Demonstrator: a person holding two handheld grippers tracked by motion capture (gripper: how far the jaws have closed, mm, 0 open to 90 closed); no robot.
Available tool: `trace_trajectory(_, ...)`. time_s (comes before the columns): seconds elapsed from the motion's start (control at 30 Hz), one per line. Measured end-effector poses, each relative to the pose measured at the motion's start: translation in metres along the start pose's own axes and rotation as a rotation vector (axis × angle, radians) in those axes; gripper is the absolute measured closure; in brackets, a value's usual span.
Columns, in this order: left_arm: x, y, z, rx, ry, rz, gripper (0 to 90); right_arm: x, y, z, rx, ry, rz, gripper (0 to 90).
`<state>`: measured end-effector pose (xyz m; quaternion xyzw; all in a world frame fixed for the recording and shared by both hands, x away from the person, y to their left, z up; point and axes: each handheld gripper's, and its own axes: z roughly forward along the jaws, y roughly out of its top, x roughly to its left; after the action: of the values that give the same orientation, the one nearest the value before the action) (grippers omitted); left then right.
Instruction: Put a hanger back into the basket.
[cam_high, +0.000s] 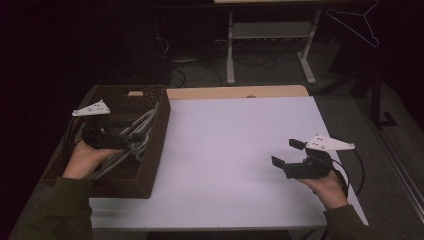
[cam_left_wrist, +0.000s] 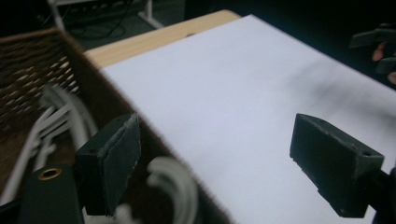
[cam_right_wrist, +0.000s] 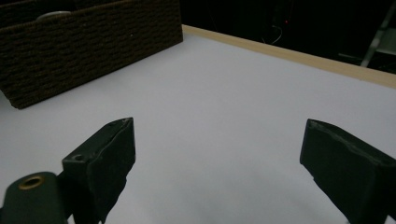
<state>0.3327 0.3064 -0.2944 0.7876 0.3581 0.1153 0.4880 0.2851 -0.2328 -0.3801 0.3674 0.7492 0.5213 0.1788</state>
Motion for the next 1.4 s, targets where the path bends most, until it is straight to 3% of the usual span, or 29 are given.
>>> trace_trajectory(0.33,-0.030,0.004,0.025,-0.090,-0.065,0.037,14.2,0.005,0.019,-0.004,-0.068,0.037,-0.009,7.8)
trace_trajectory(0.57,-0.039,-0.002,0.037,-0.140,-0.094,0.052,9.8,0.007,0.030,-0.004,-0.099,0.039,-0.014,3.5)
trace_trajectory(0.73,-0.043,-0.008,0.041,-0.209,-0.104,0.052,4.5,0.007,0.040,-0.005,-0.129,0.039,-0.023,2.6)
trace_trajectory(1.1,-0.050,-0.014,0.053,-0.247,-0.126,0.068,0.0,0.007,0.054,-0.005,-0.188,0.074,-0.031,0.3)
trace_trajectory(1.4,-0.053,-0.017,0.059,-0.230,-0.144,0.069,0.0,0.006,0.056,-0.005,-0.210,0.076,-0.043,0.4)
